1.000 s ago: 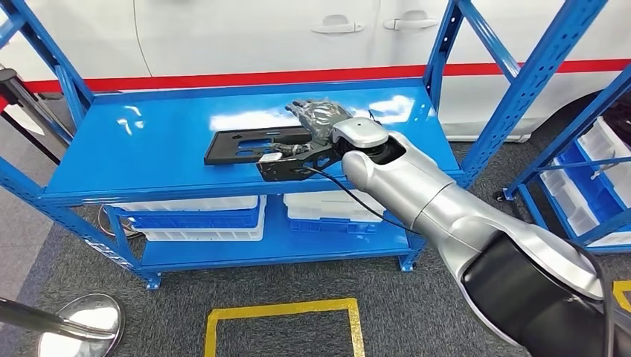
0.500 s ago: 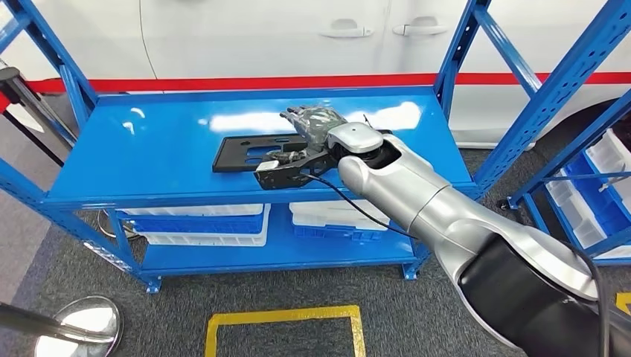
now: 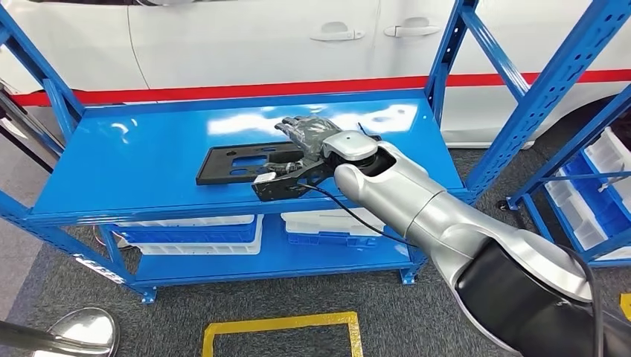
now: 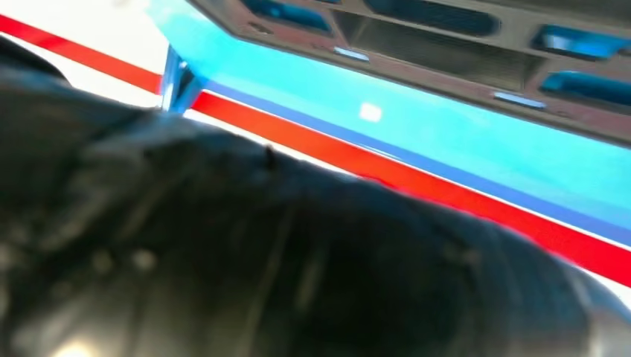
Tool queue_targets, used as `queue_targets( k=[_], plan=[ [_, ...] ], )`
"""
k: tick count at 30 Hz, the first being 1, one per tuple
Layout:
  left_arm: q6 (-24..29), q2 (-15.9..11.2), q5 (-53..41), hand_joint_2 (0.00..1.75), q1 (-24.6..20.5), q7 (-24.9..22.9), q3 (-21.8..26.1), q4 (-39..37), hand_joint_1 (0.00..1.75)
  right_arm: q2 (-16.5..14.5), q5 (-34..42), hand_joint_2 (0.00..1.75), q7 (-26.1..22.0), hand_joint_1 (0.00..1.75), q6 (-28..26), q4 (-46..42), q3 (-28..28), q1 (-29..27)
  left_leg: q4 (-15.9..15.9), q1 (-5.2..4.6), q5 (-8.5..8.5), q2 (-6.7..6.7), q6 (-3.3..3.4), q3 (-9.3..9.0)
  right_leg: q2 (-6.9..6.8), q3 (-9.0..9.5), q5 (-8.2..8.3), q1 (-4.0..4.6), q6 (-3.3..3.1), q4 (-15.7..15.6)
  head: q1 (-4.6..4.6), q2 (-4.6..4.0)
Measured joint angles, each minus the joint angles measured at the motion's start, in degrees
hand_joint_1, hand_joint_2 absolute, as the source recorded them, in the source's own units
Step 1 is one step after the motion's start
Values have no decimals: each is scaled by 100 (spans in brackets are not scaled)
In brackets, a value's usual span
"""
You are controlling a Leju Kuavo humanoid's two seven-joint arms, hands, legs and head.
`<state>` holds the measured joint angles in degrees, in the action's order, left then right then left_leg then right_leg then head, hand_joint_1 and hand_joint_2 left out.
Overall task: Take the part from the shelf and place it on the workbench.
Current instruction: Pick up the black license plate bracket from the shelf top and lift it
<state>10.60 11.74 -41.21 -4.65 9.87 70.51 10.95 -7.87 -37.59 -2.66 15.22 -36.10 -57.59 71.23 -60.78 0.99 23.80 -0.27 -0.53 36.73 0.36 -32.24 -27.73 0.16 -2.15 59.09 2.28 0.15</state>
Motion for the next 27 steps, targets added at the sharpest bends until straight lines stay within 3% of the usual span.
queue_targets(
  k=[5,7,9,10,11,13,15,18,21,24,25,26,27],
  plan=[
    [-30,1,-16,0,-18,-12,8,0,0,4,41,0,-62,0,-12,-11,-4,-132,225,17,72,-18,130,-135,-6,-32,-122,15,121,99,-3,0],
    [-31,2,-16,0,-7,-12,14,0,0,11,40,0,-62,0,-15,-16,-4,-152,256,33,98,-9,187,-195,-11,-299,-374,-6,173,635,-8,0],
    [-31,2,-16,0,-9,-12,20,0,0,24,39,0,-62,0,-14,-16,-4,-202,255,31,141,-8,221,-235,-14,-758,-618,-32,205,1403,-9,0],
    [-31,2,-17,0,-11,-12,22,0,0,31,38,0,-62,0,-14,-15,-5,-235,253,31,167,-12,226,-262,-15,-926,-615,-44,213,1621,-9,-1],
    [-31,2,-17,0,-11,-12,25,0,0,36,37,0,-62,0,-14,-15,-5,-262,250,31,198,-16,223,-299,-16,-993,-489,-53,213,1621,-9,-1],
    [-31,2,-19,0,-3,-11,28,0,0,40,37,0,-66,0,-18,-15,-7,-281,247,31,276,-23,204,-402,-18,-803,34,-57,184,978,-9,0],
    [-29,6,-26,0,3,-5,33,-1,0,51,38,0,-76,0,-33,-14,-13,-277,249,22,342,-25,161,-475,-15,-523,365,-22,133,303,-9,0],
    [-20,10,-48,0,-16,5,36,0,0,63,58,0,-98,0,-49,-14,-64,-282,278,17,363,-24,72,-478,-8,-386,314,29,76,33,-10,1],
    [-27,9,-72,0,-24,10,37,0,0,66,122,0,-121,0,-61,-19,-93,-294,62,22,505,-4,-11,-403,-4,-274,292,-34,9,-78,-7,1],
    [-35,7,-94,0,-24,11,36,0,0,66,155,0,-135,0,-86,-17,-103,-352,-1000,28,879,-1,-66,204,-15,-186,236,-42,-59,-104,-3,0],
    [-35,6,-98,0,-23,10,36,0,0,66,155,0,-138,0,-91,-15,-106,-391,-1263,28,904,-1,-77,399,-16,-161,208,-38,-64,-99,-3,0],
    [-35,6,-100,0,-18,8,36,0,0,66,156,0,-140,0,-95,-13,-107,-426,-1322,28,814,0,-81,494,-14,-129,177,-35,-64,-91,-3,1],
    [-35,5,-103,0,-12,7,37,0,0,66,156,0,-142,0,-101,-11,-107,-451,-1165,28,614,1,-76,479,-9,-89,140,-34,-59,-80,-3,0]
  ],
)
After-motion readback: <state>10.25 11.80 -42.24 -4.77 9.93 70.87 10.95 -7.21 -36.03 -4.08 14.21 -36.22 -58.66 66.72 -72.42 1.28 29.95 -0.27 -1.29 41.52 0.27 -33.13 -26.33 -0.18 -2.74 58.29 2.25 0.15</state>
